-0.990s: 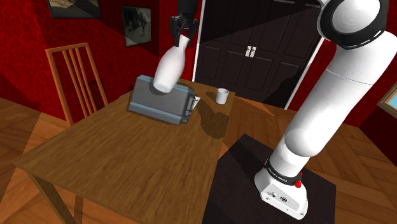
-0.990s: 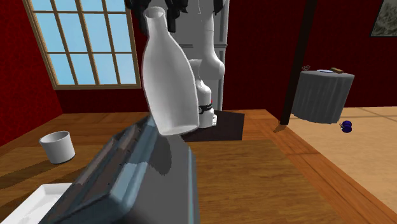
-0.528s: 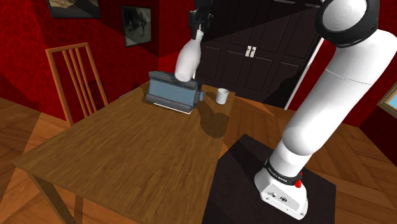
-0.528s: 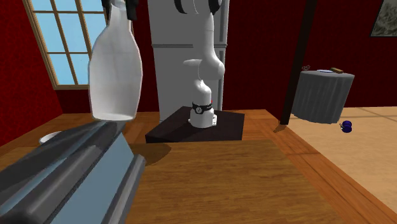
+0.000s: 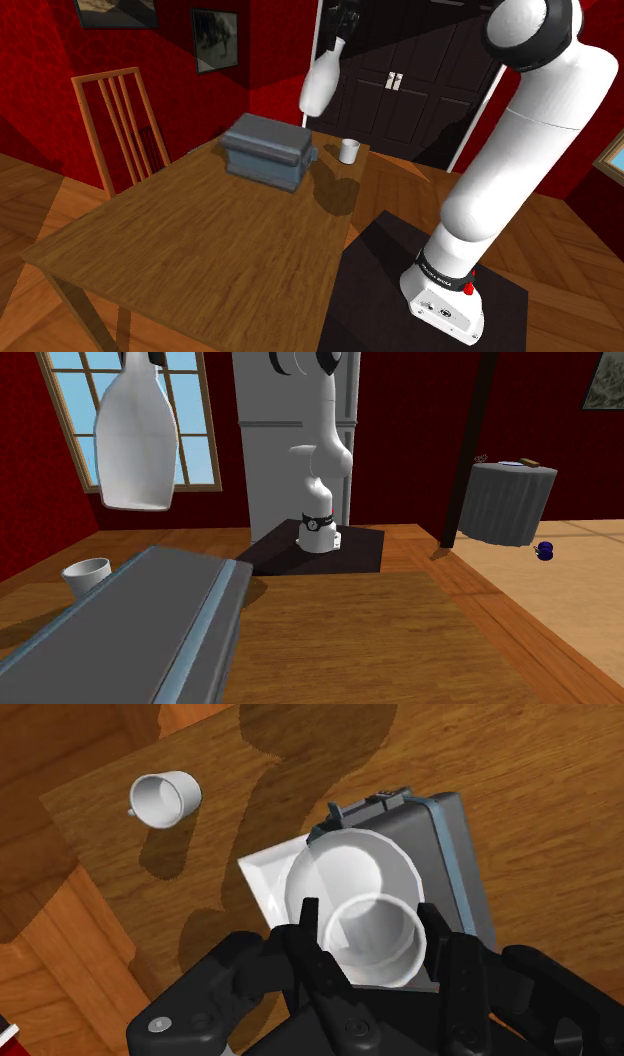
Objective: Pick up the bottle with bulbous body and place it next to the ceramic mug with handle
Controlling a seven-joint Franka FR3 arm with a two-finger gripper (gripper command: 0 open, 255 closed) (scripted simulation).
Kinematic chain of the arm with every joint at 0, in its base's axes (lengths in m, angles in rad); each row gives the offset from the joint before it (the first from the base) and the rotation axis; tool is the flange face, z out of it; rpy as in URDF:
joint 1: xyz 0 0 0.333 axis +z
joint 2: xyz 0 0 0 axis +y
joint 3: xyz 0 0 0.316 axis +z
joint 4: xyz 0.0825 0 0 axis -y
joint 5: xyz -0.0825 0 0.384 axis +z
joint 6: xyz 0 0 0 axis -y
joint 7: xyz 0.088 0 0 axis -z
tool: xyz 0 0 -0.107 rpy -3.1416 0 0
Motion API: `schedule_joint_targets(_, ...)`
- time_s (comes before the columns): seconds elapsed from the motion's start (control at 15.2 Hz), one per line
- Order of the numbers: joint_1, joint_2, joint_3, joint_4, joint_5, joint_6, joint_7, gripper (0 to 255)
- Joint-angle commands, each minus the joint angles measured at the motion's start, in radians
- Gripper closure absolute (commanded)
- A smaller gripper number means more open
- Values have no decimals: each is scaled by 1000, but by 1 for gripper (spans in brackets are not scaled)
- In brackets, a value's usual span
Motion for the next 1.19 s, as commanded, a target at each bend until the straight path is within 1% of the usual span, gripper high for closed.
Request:
schedule_joint_targets(0.0,-23,27,-24,51,4,-24,-48,255)
schedule_joint_targets(0.33,-92,123,-82,234,22,-113,-168,255)
schedule_joint_targets(0.66,-88,68,-79,85,16,-19,-165,255)
schedule_joint_targets(1.12,-85,14,-77,-83,10,96,-163,255)
